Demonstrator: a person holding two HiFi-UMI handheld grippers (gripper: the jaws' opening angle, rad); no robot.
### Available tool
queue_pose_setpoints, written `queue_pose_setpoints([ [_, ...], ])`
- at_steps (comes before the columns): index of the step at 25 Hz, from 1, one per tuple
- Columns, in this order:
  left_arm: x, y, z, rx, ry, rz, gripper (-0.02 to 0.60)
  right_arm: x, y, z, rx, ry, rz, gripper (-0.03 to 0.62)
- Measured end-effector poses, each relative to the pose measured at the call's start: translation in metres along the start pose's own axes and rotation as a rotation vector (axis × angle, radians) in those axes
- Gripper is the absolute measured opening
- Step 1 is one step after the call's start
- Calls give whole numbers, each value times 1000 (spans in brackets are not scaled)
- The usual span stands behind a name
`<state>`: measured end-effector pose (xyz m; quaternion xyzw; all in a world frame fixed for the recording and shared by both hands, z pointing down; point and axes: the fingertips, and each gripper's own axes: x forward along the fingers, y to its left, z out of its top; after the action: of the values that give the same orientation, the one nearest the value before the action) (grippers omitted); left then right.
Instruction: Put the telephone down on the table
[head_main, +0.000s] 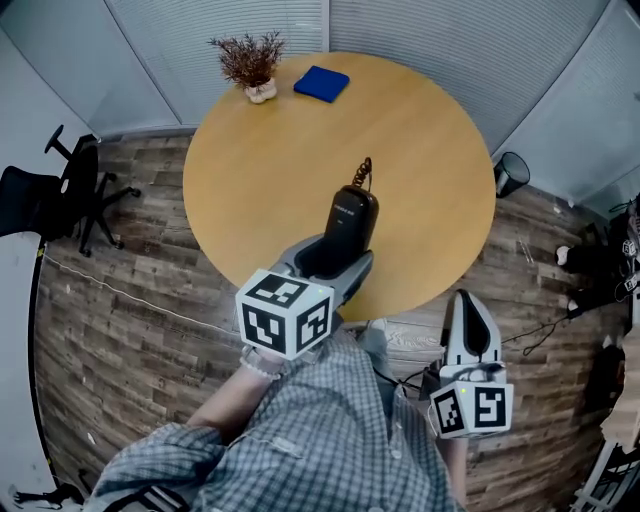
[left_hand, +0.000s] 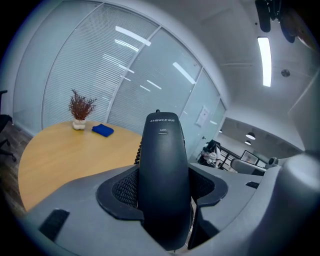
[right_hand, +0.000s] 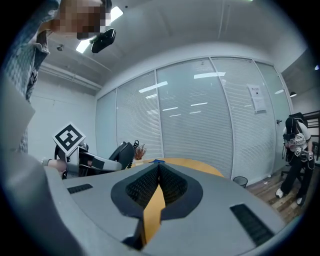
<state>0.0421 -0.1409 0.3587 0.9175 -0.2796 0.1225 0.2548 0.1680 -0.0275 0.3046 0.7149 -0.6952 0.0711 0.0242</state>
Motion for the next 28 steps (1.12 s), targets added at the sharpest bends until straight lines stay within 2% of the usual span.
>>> queue_pose_setpoints([
  [12, 105, 9, 12, 0, 67, 67, 273, 44, -80, -7, 29, 64, 30, 8],
  [20, 168, 23, 17, 6, 117, 135, 274, 69, -123, -16, 56, 109, 68, 8],
  [28, 226, 39, 26, -10, 144, 172, 273, 95, -159, -23, 78, 145, 86, 8],
])
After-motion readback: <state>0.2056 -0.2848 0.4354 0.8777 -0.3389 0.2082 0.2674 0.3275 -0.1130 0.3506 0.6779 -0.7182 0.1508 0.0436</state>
